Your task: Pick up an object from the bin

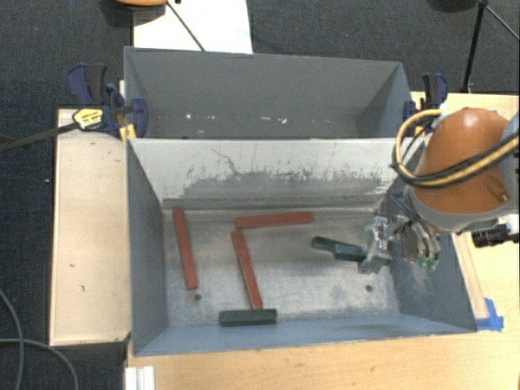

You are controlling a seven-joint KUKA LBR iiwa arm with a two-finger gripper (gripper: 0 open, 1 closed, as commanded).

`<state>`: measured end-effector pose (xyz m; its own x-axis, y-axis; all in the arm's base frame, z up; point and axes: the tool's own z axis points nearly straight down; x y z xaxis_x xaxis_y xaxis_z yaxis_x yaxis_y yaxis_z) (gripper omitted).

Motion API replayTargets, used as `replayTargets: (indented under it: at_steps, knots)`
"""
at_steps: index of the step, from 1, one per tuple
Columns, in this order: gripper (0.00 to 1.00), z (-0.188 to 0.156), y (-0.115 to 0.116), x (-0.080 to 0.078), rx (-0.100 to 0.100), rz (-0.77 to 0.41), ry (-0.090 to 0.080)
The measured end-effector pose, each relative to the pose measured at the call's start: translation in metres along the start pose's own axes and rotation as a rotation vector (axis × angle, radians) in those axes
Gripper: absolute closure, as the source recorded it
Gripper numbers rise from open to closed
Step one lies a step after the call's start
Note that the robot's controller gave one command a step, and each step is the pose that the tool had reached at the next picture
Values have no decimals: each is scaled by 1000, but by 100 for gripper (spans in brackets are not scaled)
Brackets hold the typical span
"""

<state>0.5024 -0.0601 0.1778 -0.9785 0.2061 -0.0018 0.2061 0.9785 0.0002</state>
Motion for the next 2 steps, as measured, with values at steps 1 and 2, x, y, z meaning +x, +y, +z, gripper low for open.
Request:
replayTargets:
  at_steps: [1, 2]
  knots:
    - [100, 0, 0, 0, 0, 0, 0]
    - [100, -104, -1, -16, 0, -2, -2]
